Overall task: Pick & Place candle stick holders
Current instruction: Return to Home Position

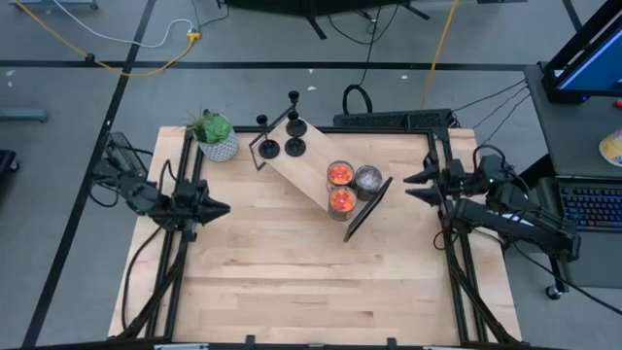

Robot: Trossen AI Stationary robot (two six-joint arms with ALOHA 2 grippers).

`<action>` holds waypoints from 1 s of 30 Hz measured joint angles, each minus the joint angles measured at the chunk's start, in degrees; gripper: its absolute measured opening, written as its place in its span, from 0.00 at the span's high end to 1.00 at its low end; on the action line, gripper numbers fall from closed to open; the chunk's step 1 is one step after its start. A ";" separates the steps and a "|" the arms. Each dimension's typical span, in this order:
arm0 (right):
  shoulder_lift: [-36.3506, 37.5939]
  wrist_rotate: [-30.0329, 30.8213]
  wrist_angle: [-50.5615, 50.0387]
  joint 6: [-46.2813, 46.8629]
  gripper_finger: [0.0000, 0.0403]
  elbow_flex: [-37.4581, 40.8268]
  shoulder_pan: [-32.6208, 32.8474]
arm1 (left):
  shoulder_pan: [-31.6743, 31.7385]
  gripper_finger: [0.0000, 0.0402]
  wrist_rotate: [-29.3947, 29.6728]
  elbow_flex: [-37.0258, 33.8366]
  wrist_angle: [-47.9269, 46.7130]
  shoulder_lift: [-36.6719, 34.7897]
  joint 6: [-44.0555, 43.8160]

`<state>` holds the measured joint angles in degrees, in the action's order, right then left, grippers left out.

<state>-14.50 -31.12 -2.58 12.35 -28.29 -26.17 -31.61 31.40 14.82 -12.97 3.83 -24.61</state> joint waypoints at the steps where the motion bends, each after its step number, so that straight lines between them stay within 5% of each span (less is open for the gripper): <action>1: 0.00 -0.61 -0.31 0.75 0.67 0.00 0.00 | 0.02 0.87 -0.34 -0.85 0.08 -1.17 0.08; 12: 0.00 -0.46 -2.48 -2.10 0.67 0.00 -0.02 | 0.03 0.87 -7.70 -13.36 15.08 -3.42 1.29; 17: 0.00 0.25 -3.01 -5.13 0.67 0.69 -0.07 | 0.02 0.87 -10.90 -13.84 16.32 -2.34 7.51; 30: 0.77 20.60 2.93 -6.92 0.67 10.58 -0.10 | 0.02 0.87 -10.84 -13.84 16.06 -1.87 8.00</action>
<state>-13.73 -10.52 0.35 5.43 -17.72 -26.28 -31.59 20.57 0.97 3.09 1.96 -16.60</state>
